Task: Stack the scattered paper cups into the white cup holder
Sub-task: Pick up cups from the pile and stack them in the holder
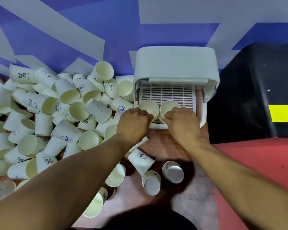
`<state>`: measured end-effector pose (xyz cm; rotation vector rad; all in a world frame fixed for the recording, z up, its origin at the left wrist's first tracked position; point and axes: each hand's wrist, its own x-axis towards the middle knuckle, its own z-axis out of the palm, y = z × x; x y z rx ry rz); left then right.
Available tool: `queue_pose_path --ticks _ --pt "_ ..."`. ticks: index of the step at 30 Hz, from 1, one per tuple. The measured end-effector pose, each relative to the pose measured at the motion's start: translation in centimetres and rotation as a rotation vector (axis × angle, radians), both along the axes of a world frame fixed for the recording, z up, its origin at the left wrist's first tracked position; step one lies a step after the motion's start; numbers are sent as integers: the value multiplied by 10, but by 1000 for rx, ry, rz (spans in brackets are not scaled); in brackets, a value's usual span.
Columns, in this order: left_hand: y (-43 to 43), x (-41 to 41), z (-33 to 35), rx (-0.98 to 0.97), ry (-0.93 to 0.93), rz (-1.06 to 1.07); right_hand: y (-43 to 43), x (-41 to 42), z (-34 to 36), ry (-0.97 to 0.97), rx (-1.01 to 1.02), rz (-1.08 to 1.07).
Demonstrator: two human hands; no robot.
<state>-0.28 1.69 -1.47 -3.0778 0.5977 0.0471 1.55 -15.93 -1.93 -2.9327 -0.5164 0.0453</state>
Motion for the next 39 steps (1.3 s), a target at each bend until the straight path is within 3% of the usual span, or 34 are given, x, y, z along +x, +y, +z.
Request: queue_pose_path --ticks 21,31,35,39 --pt "-3 10 -25 -14 231 119 0 6 -23 204 -19 -79" --pt "-5 4 -17 -88 187 153 5 -1 -23 169 -23 -67" --pt "-5 1 -17 -220 225 198 7 -4 -19 164 -38 -70" --pt "-3 -2 -18 -316 221 221 15 -11 -14 28 130 -112"
